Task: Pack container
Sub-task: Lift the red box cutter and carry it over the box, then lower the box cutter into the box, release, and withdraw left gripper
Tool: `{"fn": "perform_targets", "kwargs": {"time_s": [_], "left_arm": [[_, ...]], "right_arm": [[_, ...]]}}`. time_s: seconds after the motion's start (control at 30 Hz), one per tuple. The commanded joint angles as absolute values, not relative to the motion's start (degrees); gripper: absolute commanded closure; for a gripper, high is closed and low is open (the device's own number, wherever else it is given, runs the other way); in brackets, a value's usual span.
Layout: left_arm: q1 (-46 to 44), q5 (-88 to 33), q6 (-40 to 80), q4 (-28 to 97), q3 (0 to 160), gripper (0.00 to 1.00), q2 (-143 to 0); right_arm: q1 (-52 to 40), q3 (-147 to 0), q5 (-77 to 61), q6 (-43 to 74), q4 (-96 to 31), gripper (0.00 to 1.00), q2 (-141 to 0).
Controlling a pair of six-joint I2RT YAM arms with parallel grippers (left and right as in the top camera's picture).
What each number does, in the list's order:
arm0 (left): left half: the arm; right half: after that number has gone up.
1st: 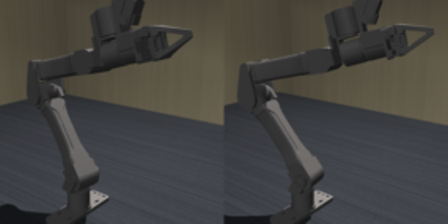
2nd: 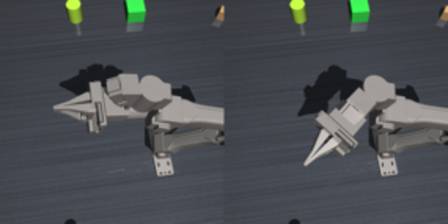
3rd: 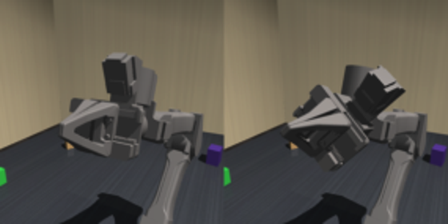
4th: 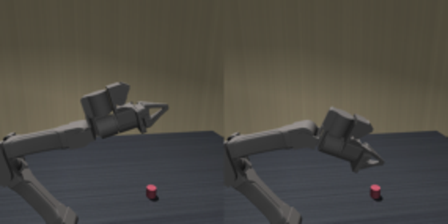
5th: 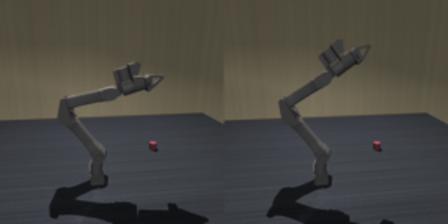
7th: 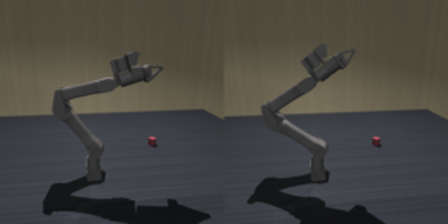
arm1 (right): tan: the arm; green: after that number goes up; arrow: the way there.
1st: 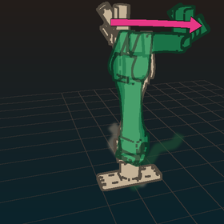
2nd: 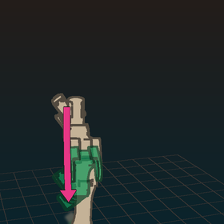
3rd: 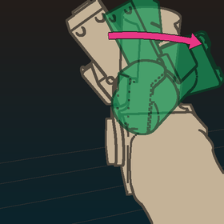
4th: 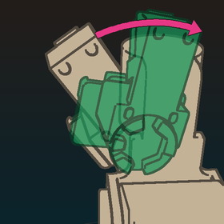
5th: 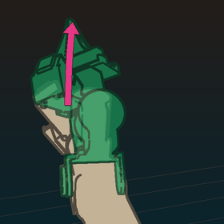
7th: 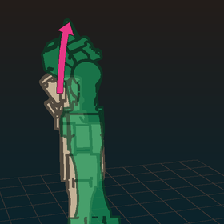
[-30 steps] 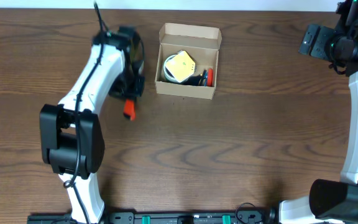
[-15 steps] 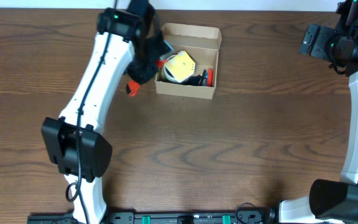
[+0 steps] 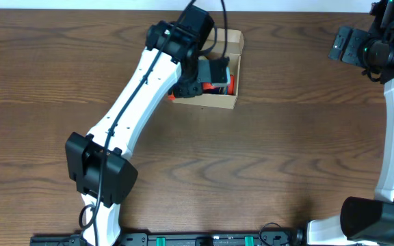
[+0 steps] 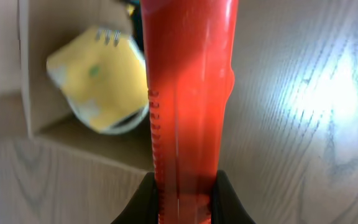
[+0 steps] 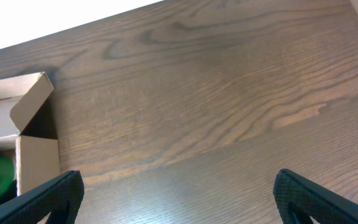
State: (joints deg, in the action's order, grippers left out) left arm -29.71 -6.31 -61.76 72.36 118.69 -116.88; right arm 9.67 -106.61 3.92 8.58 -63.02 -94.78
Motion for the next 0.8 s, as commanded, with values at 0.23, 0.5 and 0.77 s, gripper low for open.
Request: {"fn": "perform_targets", "kwargs": {"time_s": [0.23,0.5,0.77], "left_arm": [[-27.92,-15.25,-74.70,69.30,119.85,0.94,-116.07],[-26.33,-16.99,-75.72,64.36,119.85,0.94,-118.69],[-26.24,-11.57,-76.29,63.22,119.85,0.94,-124.20]], "right_arm": [[10.09,-106.24,4.49,8.71,-63.05,0.01,-94.96],[10.09,-106.24,4.49,8.71,-63.05,0.01,-94.96],[10.09,-106.24,4.49,8.71,-63.05,0.01,-94.96]]}}
